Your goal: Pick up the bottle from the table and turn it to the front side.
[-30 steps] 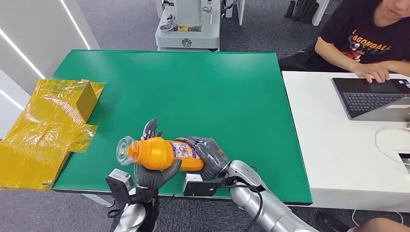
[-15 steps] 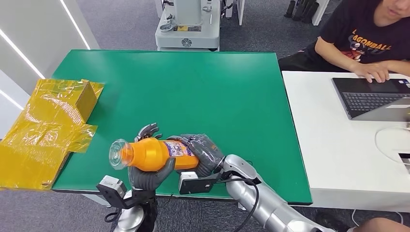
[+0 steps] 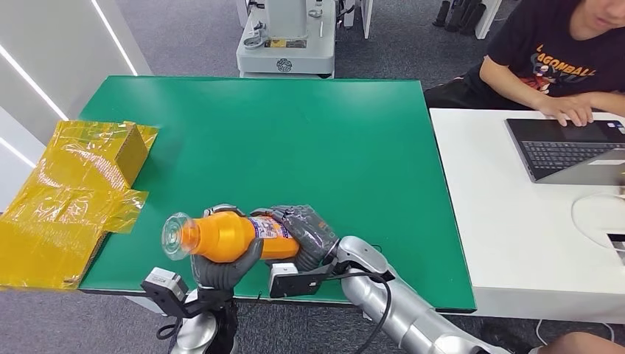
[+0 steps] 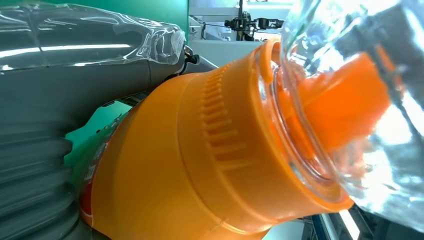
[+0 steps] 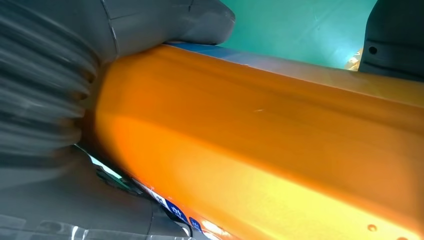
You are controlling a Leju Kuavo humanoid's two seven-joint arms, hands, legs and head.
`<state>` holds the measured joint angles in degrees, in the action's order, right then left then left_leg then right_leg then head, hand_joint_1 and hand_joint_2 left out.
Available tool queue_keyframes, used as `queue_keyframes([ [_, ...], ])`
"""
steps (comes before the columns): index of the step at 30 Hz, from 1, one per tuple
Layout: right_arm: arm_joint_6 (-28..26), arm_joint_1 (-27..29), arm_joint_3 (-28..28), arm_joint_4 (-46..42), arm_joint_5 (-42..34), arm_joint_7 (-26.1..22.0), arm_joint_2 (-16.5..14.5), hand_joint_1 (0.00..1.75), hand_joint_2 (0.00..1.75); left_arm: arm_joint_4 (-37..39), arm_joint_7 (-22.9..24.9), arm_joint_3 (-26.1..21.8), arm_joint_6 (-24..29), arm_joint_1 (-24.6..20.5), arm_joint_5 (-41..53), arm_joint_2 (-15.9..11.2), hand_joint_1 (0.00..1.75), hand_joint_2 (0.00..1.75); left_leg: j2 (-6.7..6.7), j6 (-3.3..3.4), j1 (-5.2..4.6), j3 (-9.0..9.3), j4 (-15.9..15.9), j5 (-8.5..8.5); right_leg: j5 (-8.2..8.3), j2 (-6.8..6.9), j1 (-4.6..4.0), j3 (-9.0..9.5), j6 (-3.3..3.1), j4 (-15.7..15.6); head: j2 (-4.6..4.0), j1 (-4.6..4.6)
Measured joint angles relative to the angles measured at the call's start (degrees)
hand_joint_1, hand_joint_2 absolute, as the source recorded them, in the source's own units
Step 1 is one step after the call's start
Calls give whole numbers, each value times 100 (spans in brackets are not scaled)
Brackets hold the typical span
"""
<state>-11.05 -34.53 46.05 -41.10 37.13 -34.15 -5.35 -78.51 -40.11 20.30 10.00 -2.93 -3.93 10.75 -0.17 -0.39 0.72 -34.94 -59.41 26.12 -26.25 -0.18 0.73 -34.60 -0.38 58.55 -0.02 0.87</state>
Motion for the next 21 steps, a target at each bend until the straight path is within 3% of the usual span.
queue_keyframes([
  [3,-55,-5,0,11,4,44,-8,173,175,7,0,-13,-32,-34,18,0,175,175,2,0,0,0,0,0,0,-1,0,-1,0,0,0,0],
  [4,-87,-3,0,13,10,58,-9,161,175,9,0,-17,-44,-44,28,0,175,175,3,0,0,0,0,0,0,-2,0,-1,0,0,0,0],
  [7,-249,21,0,8,77,130,-9,32,175,19,0,-26,-80,-63,64,0,175,175,5,0,0,1,0,0,0,-4,0,-2,0,0,0,0],
  [8,-322,40,-1,3,105,170,-9,0,175,24,0,-27,-88,-73,78,0,175,175,6,0,0,1,0,0,0,-4,0,-2,0,0,0,0],
  [16,-1051,386,-127,-250,-95,354,-9,0,175,55,7,-28,-110,-302,187,0,175,175,6,0,0,-1,0,0,1,-2,0,0,0,1,0,0],
  [21,-1146,538,-225,-385,-135,345,-9,0,175,55,8,-28,-105,-372,193,0,175,175,8,0,0,0,0,0,1,-3,0,0,-1,1,0,0],
])
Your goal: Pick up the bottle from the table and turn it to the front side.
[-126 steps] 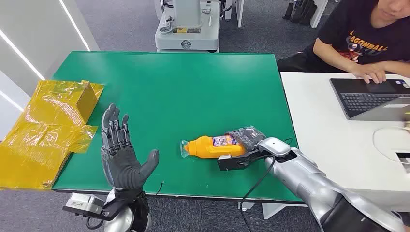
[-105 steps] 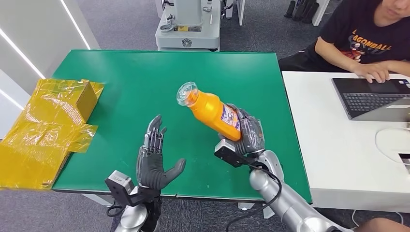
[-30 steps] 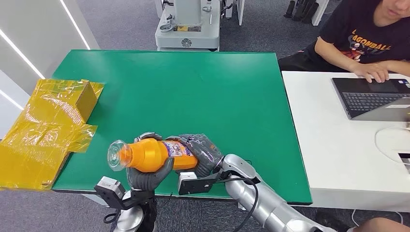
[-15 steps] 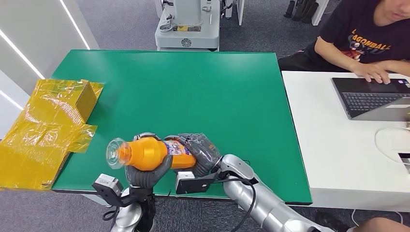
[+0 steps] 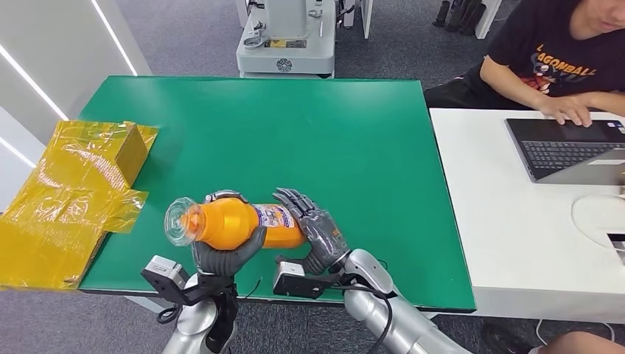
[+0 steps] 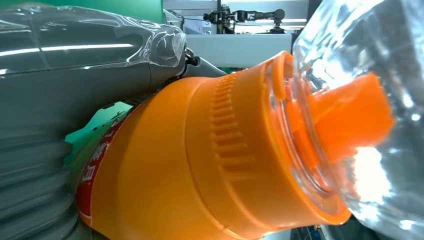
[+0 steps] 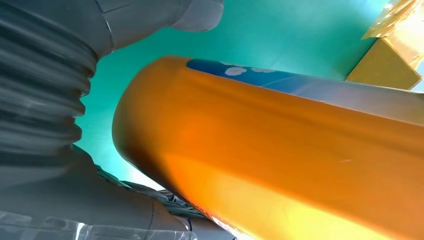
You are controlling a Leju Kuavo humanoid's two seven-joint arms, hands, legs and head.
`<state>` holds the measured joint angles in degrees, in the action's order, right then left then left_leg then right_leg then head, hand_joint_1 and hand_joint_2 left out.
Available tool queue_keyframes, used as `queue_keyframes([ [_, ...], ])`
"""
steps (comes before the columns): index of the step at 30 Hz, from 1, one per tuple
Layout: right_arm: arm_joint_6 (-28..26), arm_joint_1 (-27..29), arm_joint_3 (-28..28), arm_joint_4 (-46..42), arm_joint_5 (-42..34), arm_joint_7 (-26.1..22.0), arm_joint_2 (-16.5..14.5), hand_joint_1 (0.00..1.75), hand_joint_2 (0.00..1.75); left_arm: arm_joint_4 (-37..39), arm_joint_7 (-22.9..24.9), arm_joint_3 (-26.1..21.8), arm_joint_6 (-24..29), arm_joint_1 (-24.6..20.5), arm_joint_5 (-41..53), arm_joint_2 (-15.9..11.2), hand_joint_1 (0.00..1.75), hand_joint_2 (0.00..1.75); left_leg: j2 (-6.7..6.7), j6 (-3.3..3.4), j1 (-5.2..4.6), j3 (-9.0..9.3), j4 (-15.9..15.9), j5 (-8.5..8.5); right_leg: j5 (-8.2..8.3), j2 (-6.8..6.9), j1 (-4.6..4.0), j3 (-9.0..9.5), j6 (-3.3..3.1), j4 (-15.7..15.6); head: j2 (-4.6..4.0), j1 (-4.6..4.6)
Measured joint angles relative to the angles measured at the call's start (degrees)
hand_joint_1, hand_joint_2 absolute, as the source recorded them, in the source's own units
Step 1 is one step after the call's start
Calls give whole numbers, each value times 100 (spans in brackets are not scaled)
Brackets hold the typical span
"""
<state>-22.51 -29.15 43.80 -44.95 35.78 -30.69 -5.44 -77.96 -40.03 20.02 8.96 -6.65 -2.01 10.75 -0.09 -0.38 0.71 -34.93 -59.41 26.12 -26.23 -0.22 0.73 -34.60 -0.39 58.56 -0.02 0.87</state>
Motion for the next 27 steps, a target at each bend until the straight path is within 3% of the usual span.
queue_keyframes([
  [6,-239,298,-123,-348,-394,-171,0,0,175,0,18,0,80,-88,51,-6,175,175,-2,0,0,-1,0,0,0,2,0,0,0,0,0,0],
  [12,-739,1027,-350,-1624,-961,-48,-1,0,175,0,124,-17,209,-231,171,-48,175,175,-3,0,0,-3,2,1,-2,2,0,-1,1,0,0,1],
  [21,-782,1501,-465,-2670,-1058,-4,-2,0,175,2,204,-67,234,-369,268,-63,175,175,-2,1,0,-2,1,0,-1,2,0,0,1,0,0,0],
  [27,-770,1883,-584,-3302,-1405,9,-4,0,175,4,404,-166,467,-544,1146,-262,175,175,-5,0,0,-2,3,0,-2,5,0,1,1,1,0,0],
])
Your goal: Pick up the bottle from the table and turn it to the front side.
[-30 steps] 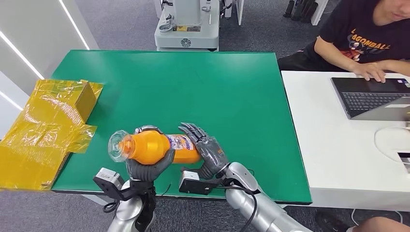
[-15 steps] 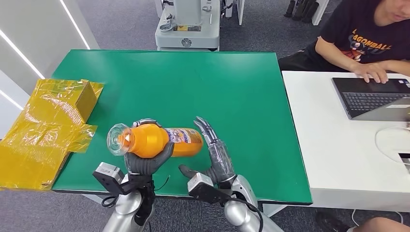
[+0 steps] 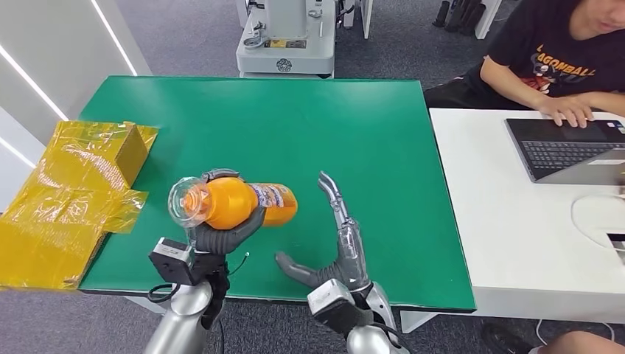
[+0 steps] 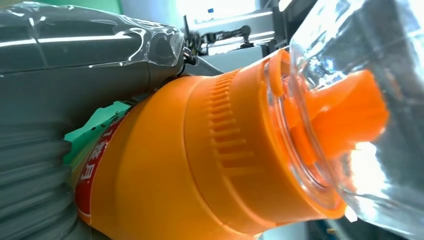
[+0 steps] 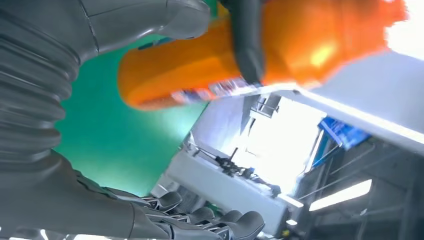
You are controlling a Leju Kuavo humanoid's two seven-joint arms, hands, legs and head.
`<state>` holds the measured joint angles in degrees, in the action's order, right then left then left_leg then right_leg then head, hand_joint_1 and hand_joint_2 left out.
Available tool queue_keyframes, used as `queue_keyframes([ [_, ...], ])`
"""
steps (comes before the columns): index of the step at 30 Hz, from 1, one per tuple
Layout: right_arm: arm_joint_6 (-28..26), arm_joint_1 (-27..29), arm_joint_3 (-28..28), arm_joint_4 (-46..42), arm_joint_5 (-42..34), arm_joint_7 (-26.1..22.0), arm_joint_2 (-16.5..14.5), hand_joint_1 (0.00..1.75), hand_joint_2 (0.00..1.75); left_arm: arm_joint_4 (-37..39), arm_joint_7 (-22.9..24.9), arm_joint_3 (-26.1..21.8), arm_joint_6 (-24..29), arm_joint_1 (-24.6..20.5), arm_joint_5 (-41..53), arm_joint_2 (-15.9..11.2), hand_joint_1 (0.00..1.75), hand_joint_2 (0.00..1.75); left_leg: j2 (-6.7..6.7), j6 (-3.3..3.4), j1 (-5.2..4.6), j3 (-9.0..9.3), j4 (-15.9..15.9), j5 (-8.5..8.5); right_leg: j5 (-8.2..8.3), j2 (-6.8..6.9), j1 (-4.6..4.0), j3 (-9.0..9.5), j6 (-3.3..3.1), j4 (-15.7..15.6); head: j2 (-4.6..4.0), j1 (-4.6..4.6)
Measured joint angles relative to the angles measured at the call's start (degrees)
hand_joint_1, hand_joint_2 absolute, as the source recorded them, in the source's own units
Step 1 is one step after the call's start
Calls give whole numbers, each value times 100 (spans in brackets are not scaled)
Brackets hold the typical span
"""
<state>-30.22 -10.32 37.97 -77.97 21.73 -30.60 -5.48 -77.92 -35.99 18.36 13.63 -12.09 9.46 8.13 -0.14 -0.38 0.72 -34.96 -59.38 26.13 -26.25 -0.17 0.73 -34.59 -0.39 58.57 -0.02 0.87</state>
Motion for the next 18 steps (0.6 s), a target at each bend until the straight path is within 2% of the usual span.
queue_keyframes([
  [6,83,414,-149,-624,-293,-32,1,0,175,-48,508,-292,345,92,1633,-530,175,175,4,-2,1,1,8,2,-5,-3,-1,-2,-5,1,0,0],
  [12,258,637,-238,-961,-491,-144,8,0,175,-286,1129,-595,864,284,3440,-1442,175,175,7,-9,3,5,11,3,-11,-4,-2,-4,-14,3,0,1],
  [18,428,642,-307,-1154,-553,-145,0,0,175,-174,1838,-671,780,-84,5330,-2382,175,175,9,-14,6,7,11,-1,-8,-5,-4,-2,-17,6,0,-1],
])
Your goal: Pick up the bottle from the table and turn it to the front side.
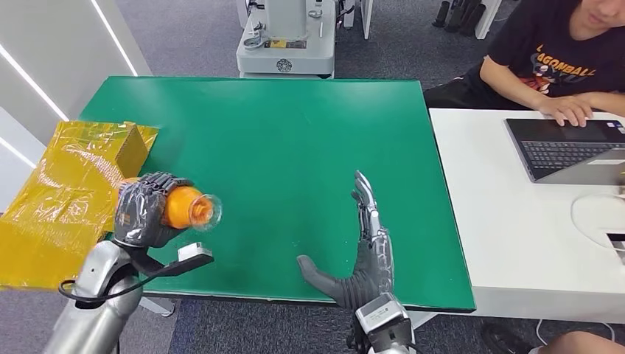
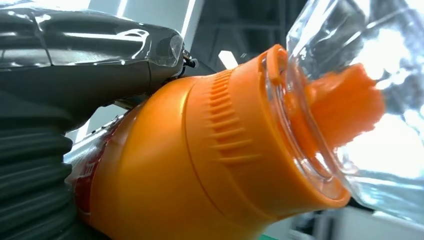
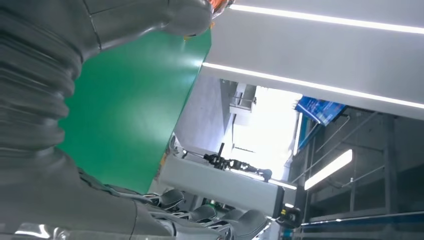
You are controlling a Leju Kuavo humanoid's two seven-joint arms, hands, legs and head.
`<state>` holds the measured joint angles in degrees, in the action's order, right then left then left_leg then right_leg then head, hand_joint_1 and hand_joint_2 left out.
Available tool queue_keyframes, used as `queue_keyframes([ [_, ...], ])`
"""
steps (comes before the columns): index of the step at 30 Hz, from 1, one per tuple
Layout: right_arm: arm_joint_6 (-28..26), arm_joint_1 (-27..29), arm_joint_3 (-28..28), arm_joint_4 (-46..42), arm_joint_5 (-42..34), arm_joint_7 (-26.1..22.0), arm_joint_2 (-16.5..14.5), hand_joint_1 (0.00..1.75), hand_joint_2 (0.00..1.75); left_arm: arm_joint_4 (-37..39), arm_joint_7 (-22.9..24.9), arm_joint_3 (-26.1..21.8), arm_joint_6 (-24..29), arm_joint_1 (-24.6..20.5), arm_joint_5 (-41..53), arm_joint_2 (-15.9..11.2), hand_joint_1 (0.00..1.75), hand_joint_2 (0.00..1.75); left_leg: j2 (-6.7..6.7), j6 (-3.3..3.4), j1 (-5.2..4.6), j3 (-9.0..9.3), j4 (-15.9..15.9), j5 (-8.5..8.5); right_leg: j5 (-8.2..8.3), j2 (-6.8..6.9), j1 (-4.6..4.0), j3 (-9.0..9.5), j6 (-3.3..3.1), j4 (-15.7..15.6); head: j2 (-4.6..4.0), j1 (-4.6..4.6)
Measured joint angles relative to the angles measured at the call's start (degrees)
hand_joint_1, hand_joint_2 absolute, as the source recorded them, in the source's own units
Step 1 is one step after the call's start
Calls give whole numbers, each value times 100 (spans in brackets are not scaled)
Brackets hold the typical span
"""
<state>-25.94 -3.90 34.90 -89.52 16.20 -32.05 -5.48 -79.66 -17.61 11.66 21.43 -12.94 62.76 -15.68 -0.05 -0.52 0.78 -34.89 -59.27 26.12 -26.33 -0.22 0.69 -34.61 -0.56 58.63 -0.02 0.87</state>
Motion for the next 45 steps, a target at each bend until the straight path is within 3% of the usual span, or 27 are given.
queue_keyframes([
  [6,22,69,-43,-129,38,1,-11,0,175,226,381,57,-160,-327,1209,-808,175,175,5,-1,0,3,0,0,1,-5,0,-2,-2,0,0,-1],
  [10,23,139,-50,-197,62,-23,-11,0,175,328,439,102,-211,-454,1429,-1122,175,175,6,-1,0,1,0,0,0,-8,0,-4,-2,-2,0,0],
  [24,28,200,-69,-279,67,-42,-11,0,175,416,439,218,-247,-539,1467,-1377,175,175,5,-1,-1,1,-1,0,0,-7,1,-3,-2,-3,0,-1],
  [30,54,246,-77,-316,71,-56,-11,0,175,775,138,416,-808,-885,1656,-1571,175,175,4,-1,0,1,-1,0,0,-4,1,-6,-2,-3,0,-2],
  [37,-109,349,-82,-472,256,-46,-15,0,175,2683,-385,1188,-1066,-2048,1895,-1430,175,175,3,-8,-1,2,-3,-5,5,-5,1,-5,-4,-2,0,-2],
  [41,-109,410,-91,-543,331,10,-35,0,175,3913,-201,1579,-1182,-2765,2019,-1121,175,175,1,-8,-3,2,-4,-5,5,-3,1,-2,-4,-2,0,-2],
  [45,-68,427,-106,-563,345,18,-61,0,175,4748,40,1798,-1258,-3122,2031,-770,175,175,2,-7,-5,1,-5,-5,5,-5,2,-2,-3,-3,0,-2],
])
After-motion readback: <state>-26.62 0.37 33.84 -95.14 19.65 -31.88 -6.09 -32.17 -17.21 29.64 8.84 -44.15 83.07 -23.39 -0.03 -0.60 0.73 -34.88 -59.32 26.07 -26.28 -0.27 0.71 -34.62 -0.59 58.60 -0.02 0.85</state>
